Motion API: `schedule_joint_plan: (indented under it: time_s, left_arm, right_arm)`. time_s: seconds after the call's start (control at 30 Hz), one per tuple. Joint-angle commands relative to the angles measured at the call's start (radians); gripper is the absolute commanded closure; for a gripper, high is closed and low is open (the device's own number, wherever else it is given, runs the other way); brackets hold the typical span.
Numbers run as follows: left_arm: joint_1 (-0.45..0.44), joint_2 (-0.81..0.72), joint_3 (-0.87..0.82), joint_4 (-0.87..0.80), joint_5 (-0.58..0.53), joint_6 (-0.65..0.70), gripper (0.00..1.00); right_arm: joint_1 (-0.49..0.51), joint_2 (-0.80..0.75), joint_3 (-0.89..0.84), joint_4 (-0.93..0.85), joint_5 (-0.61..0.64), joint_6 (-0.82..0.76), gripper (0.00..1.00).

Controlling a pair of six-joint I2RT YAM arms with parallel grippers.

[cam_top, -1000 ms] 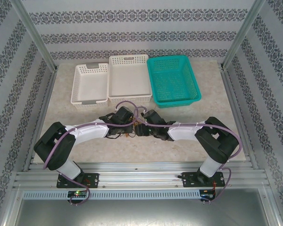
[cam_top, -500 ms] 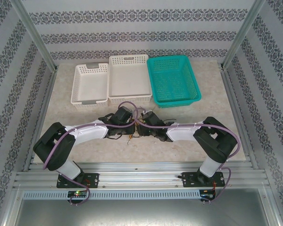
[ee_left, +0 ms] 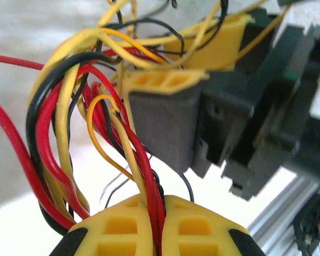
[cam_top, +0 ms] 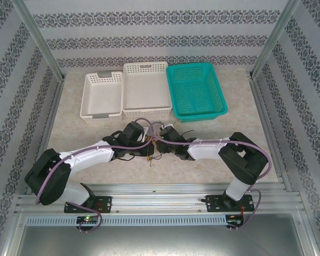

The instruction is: Untangle the cables

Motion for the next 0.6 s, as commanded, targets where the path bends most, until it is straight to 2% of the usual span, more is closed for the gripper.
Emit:
schedule_joint_plan:
  time_s: [0.0,0.27,0.57]
  left_arm:
    - [-0.015,-0.053,-0.017,-0.022,0.191,0.06,1.0]
    - [-0.018,-0.133,-0.021,-0.185,0.218,0.093,1.0]
    - [-0.025,-0.124,0.075,-0.308,0.313,0.121,1.0]
  right_arm:
    - [-0.027,0.006,0.014,-0.015,0.035,0.019,1.0]
    - [-0.082,-0.091,-0.017,-0.05,0.019,0.042,1.0]
    - [-0.167,-0.212,-0.039,-0.126,-0.027,0.055,1.0]
